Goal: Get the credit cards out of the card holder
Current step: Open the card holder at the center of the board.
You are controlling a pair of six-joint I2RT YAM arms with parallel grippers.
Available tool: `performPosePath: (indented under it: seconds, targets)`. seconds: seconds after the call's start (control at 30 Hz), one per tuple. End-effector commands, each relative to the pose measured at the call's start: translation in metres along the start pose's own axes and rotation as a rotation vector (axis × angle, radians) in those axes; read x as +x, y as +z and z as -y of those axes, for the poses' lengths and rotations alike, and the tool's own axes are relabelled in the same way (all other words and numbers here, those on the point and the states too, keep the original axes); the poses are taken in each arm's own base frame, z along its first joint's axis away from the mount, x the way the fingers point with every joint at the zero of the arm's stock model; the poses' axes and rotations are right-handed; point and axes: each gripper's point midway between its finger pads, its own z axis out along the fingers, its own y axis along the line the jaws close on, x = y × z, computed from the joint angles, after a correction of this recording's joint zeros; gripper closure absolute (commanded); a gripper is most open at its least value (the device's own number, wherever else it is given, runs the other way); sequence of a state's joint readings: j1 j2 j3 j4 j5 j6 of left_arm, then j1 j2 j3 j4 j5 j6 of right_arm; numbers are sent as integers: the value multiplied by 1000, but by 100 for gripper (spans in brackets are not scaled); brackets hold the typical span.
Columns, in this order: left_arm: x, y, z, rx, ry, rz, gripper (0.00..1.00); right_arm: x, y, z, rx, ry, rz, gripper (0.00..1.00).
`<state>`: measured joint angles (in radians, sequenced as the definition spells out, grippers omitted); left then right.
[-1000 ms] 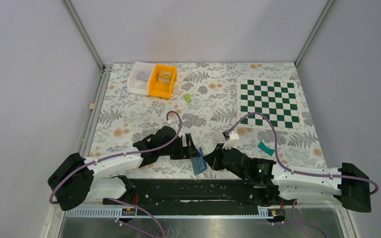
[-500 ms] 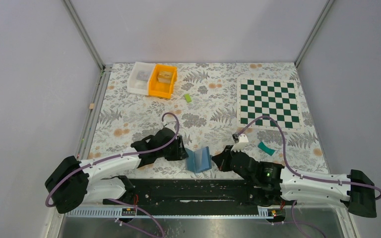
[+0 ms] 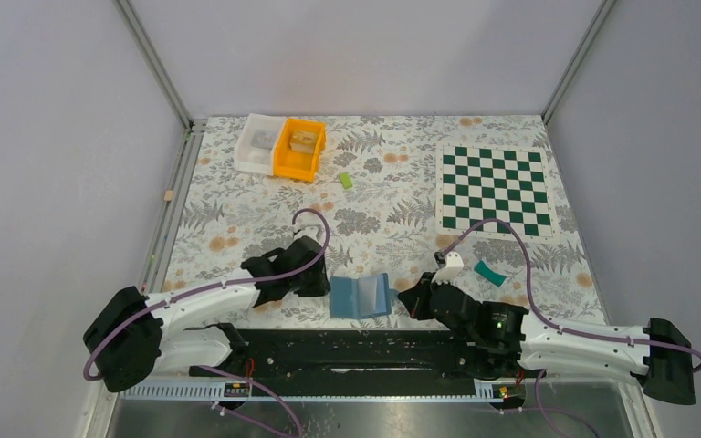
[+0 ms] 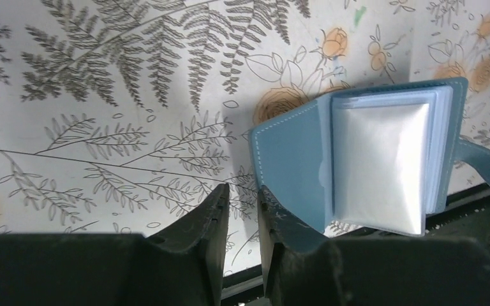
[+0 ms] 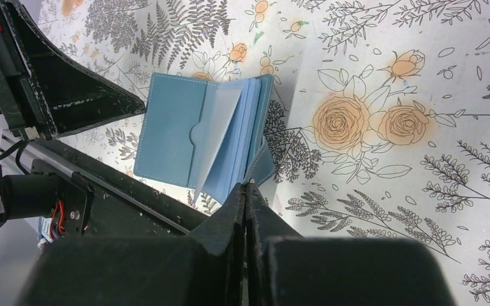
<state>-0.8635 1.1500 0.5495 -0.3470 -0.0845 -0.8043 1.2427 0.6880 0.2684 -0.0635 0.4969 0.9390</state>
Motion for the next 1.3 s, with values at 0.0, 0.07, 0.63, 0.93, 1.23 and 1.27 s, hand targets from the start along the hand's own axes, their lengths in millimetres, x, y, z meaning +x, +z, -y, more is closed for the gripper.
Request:
performPosePath:
  seconds: [0.0, 0.07, 0.63, 0.93, 1.23, 1.27]
  targets:
    - [-21, -5, -1, -59, 16, 61, 77, -11, -1, -3, 1, 6, 43, 100]
    - [-20, -3, 1, -53, 10, 59, 77, -13, -2, -9, -25, 6, 43, 100]
    - [-49, -58, 81, 301, 9, 66, 53, -25, -2, -74, -213, 10, 9, 100]
    - [-29, -45, 108, 464, 66, -8, 40, -25, -1, -78, -216, 14, 0, 100]
    - [-17, -23, 99, 420, 76, -47, 36, -41, -10, -82, -244, 19, 56, 100]
    - [-14, -20, 97, 415, 74, -54, 36, -40, -9, -81, -239, 17, 56, 100]
